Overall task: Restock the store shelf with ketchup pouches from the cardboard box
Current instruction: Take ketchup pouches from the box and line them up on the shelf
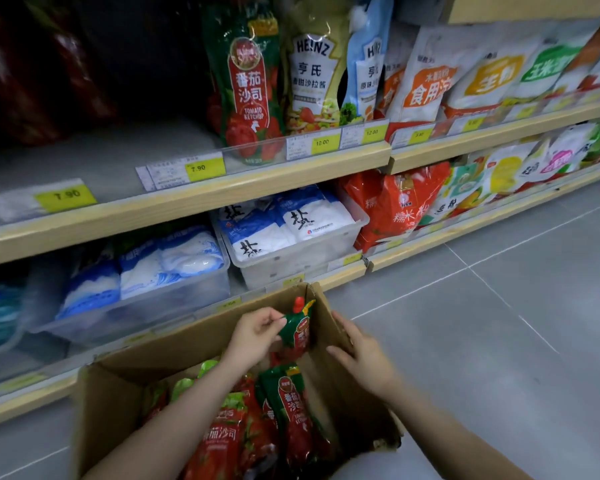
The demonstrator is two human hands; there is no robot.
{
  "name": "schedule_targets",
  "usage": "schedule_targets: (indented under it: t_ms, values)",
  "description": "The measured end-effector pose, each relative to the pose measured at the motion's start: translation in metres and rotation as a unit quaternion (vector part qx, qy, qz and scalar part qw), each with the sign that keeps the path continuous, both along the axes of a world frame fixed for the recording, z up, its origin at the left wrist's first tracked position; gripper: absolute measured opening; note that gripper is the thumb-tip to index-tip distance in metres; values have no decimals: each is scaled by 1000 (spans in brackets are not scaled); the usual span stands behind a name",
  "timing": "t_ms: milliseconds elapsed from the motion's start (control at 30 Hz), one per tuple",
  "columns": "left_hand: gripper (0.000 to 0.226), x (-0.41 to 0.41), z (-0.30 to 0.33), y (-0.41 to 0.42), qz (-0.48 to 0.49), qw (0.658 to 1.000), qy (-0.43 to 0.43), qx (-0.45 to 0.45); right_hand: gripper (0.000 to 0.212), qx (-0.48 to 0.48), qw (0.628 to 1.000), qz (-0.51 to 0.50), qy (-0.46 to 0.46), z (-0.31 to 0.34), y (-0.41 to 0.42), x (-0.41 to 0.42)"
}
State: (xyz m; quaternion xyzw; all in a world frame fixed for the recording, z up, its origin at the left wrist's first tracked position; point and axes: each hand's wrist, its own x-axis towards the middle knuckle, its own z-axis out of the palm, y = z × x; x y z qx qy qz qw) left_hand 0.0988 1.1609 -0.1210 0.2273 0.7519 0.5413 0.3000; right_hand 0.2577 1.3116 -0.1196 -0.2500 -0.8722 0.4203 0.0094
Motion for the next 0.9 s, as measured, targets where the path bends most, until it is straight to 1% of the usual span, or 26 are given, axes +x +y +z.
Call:
schedule_targets:
  t_ms: [67,167,233,267,300,367,400,467,500,567,633,700,733,800,900]
  values:
    - [12,-8,25,-2,-8,999,34,-1,56,-12,1000,10,16,16,3,-9]
    - [12,-21,64,-7,-21,998,63,-1,63,-3,998,28,50,49,11,-34]
    - [12,-24,88,-10,-41,996,76,3,61,-8,995,47,84,76,14,-53]
    - [10,-25,99,-12,-48,996,79,8,55,-26,993,62,99,90,15,-63]
    - [9,-25,108,-14,-49,996,79,16,44,-53,989,82,107,104,13,-72]
    - [8,-25,122,-19,-37,996,73,30,16,-95,982,122,111,126,6,-87]
    - [7,-26,127,-22,-28,996,71,35,10,-100,979,135,114,135,3,-93]
    - [7,-30,134,-28,3,997,50,62,15,-102,977,143,121,148,-4,-103]
    - [11,-32,135,-32,25,995,33,86,15,-103,976,143,125,153,-5,-106]
    - [33,-39,132,-41,44,993,41,99,12,-103,974,151,137,163,-8,-112]
    - [57,-38,123,-46,-4,997,70,42,10,-112,970,158,149,176,-12,-116]
    - [69,-31,113,-45,-24,997,70,-17,11,-130,965,165,157,189,-17,-122]
    - [69,-29,110,-44,-10,997,69,-26,13,-135,963,165,162,196,-20,-124]
    - [65,-29,110,-41,15,997,73,-14,18,-138,963,155,174,207,-25,-130]
    - [62,-33,116,-38,20,995,96,-10,25,-117,969,131,177,219,-27,-135]
